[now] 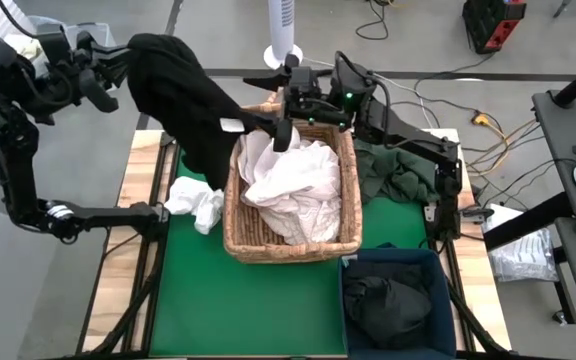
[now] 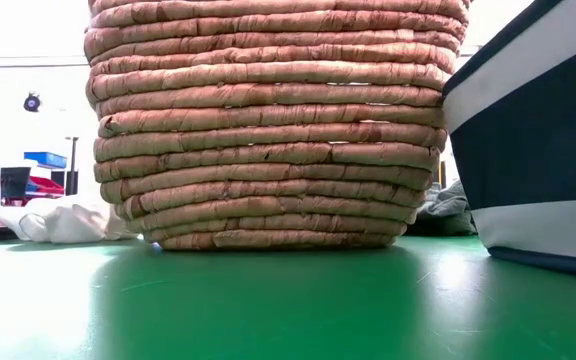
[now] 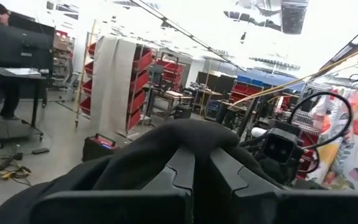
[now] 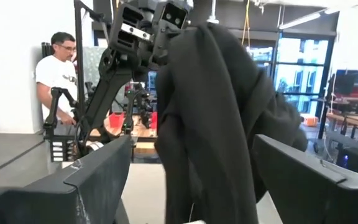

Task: Sort clothes
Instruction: Put the black sweater into the laundry organizer

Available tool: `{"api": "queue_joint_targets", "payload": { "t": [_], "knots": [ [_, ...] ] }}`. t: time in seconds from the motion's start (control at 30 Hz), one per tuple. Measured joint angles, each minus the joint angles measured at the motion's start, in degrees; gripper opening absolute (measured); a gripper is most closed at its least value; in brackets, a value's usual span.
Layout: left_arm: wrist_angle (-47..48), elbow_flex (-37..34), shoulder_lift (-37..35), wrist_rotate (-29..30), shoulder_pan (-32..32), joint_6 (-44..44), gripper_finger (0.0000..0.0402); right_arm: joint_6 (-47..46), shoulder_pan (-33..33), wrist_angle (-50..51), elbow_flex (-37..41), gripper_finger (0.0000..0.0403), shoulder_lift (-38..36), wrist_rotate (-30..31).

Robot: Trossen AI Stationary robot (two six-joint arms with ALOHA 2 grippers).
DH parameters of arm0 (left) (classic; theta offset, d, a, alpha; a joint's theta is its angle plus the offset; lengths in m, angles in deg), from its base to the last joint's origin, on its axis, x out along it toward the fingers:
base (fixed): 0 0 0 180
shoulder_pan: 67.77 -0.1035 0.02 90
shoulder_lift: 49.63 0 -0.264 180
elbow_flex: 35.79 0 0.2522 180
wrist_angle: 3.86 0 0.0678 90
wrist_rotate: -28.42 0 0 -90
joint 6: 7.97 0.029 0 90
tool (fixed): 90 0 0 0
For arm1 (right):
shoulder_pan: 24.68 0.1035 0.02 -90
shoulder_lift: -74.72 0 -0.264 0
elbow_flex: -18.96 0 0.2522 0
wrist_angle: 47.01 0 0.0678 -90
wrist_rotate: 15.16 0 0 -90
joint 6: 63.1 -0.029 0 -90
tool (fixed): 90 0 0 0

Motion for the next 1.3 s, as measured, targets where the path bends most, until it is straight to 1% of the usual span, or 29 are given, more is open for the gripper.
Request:
{"api": "queue_joint_targets", "payload": {
  "t": [0.13,0.3,0.53,0.7,0.83,0.93,1.03,1.1,1.17,1.23,1.3],
  "knots": [
    [-0.35,0.02,1.36,-0.34,1.93,-0.88,0.0,2.12,0.07,-1.72,-0.07,0.0329,0.96,0.06],
    [-3.2,0.02,4.13,0.18,7.21,-1.26,0.0,2.67,0.27,-2.04,-0.07,0.0329,1.96,0.1],
    [-7.84,0.15,6.96,4.26,14.7,-0.8,0.0,2.46,0.44,-2.51,-0.11,0.0329,2.75,2.54],
    [-10.33,0.15,9.22,6.91,20.04,-0.58,0.0,2.38,0.47,-2.51,-0.11,0.0329,2.75,2.56],
    [-12.0,0.15,11.22,9.67,24.98,-0.13,0.0,2.93,0.67,-2.5,-0.11,0.0329,2.75,1.78],
    [-12.72,0.15,13.03,11.44,28.32,0.1,0.0,3.58,0.89,-2.49,-0.11,0.0329,2.75,-0.47],
    [-13.36,0.15,14.57,13.25,30.91,0.32,0.0,5.12,1.41,-2.42,-0.11,0.0328,2.75,-1.01],
    [-13.42,0.15,15.33,13.61,31.95,0.33,0.0,6.19,1.88,-2.42,-0.11,0.032,2.75,-0.99],
    [-13.56,0.15,15.96,13.67,32.6,0.31,0.0002,6.62,2.29,-2.4,-0.09,0.0302,2.75,-0.74],
    [-13.26,0.15,16.4,13.74,32.77,-0.45,0.0012,6.67,2.39,-2.37,-0.09,0.0273,2.75,-0.46],
    [-12.65,0.15,16.56,13.75,32.77,-0.93,0.003,6.7,2.39,-2.03,-0.09,0.0231,2.73,-0.45]
  ]
}}
